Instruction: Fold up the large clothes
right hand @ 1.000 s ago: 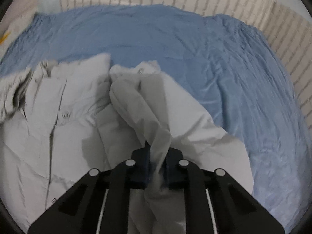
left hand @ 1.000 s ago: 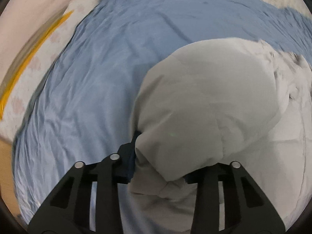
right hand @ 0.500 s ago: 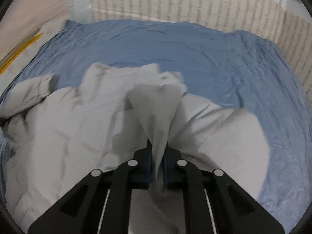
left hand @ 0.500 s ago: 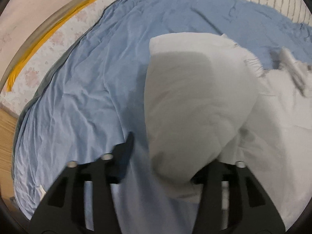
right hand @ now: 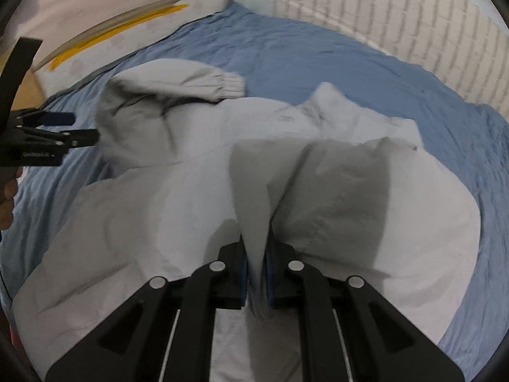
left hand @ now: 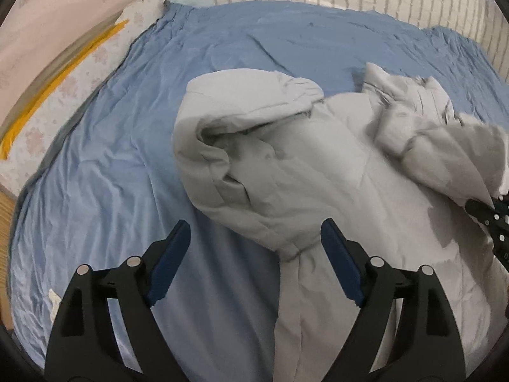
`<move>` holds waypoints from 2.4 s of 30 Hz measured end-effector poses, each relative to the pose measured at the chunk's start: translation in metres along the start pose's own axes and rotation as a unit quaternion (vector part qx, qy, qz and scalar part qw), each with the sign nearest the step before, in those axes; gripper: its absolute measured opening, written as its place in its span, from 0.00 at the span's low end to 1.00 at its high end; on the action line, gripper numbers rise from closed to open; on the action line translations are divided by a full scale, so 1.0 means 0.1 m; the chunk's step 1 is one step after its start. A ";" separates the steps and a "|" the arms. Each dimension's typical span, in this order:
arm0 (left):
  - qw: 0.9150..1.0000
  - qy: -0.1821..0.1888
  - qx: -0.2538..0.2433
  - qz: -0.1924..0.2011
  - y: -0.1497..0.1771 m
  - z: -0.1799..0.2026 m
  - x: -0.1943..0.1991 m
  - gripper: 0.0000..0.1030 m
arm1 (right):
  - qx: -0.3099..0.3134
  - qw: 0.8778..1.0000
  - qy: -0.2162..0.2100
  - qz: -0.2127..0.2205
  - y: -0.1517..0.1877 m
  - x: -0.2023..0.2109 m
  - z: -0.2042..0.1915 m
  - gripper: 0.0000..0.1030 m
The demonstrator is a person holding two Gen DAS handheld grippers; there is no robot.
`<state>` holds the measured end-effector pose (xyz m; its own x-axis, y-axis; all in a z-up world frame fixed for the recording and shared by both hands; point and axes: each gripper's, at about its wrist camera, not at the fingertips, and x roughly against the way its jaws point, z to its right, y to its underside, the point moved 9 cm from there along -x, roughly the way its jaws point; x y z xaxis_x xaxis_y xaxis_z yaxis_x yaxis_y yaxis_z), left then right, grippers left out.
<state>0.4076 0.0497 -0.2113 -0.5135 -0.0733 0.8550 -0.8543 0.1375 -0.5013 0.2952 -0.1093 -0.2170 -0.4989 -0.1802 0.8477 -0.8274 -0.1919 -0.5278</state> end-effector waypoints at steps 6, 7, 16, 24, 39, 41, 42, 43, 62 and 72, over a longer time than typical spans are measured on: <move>1.000 -0.004 -0.006 -0.013 0.37 0.26 0.05 0.81 | -0.002 0.999 0.024 -0.039 0.17 -0.18 0.13 0.10; 1.000 -0.002 -0.005 -0.015 0.44 0.22 0.10 0.81 | -0.011 0.999 0.025 -0.044 0.19 -0.20 0.17 0.13; 0.999 0.003 -0.026 -0.018 0.43 0.32 0.06 0.85 | -0.019 0.996 0.076 -0.047 0.29 0.30 0.53 0.55; 0.997 0.031 -0.056 -0.031 0.33 0.70 -0.07 0.85 | -0.172 0.969 0.174 -0.038 0.60 0.70 1.76 0.68; 0.999 0.032 -0.025 -0.034 0.32 0.47 0.01 0.86 | -0.149 0.978 0.110 -0.092 0.35 -0.43 1.67 0.21; 0.998 0.036 -0.027 -0.037 0.28 0.55 -0.04 0.86 | -0.155 0.979 0.110 -0.079 0.37 -0.29 1.67 0.25; 0.998 0.039 -0.031 -0.039 0.25 0.62 -0.08 0.87 | -0.161 0.978 0.109 -0.070 0.39 -0.23 1.68 0.29; 0.998 0.040 -0.033 -0.040 0.23 0.68 -0.11 0.87 | -0.170 0.978 0.107 -0.060 0.44 -0.16 1.68 0.37; 0.994 0.092 -0.022 -0.061 0.30 1.08 -0.37 0.53 | -0.173 0.976 0.131 -0.014 0.89 0.29 1.67 0.57; 0.995 0.080 -0.012 -0.062 0.21 0.89 -0.37 0.62 | -0.205 0.968 0.144 -0.017 1.01 0.40 1.76 0.66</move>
<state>0.4017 -0.0325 -0.2649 -0.3823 0.0672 0.9216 -0.9076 0.1600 -0.3881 0.2372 -0.3061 -0.2456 -0.4728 0.1078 0.8746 -0.8475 0.2160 -0.4848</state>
